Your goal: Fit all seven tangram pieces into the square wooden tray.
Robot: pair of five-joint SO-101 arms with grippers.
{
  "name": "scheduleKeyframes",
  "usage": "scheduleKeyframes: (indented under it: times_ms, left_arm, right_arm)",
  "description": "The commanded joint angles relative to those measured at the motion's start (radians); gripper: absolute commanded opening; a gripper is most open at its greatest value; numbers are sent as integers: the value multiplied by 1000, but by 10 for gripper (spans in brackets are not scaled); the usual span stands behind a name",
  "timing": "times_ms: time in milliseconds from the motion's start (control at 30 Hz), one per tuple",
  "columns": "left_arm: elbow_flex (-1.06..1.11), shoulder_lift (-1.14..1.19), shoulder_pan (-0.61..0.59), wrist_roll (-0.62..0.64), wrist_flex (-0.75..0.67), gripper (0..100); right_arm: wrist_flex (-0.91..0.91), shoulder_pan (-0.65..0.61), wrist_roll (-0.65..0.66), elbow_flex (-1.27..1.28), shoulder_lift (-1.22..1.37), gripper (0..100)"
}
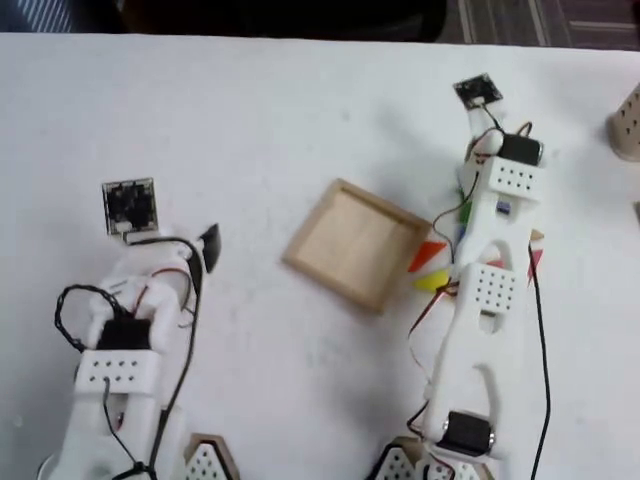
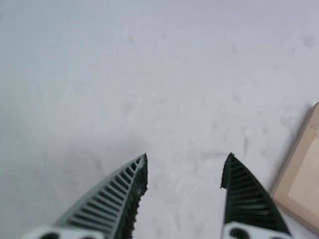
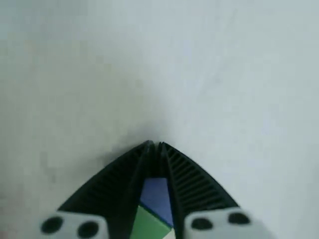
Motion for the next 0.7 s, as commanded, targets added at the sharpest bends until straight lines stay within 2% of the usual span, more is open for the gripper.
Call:
scheduleKeyframes:
  times_ms: [0, 400, 667]
  left_arm:
    - [-6, 4, -5, -11, -29, 247]
    - [-6, 4, -5, -11, -29, 247]
    - [-5, 4, -5, -11, -38, 248]
  right_arm:
    - [133, 31, 54, -5, -10, 17]
    - [142, 108, -3, 66, -39, 17]
    - [140, 90, -38, 434, -311, 17]
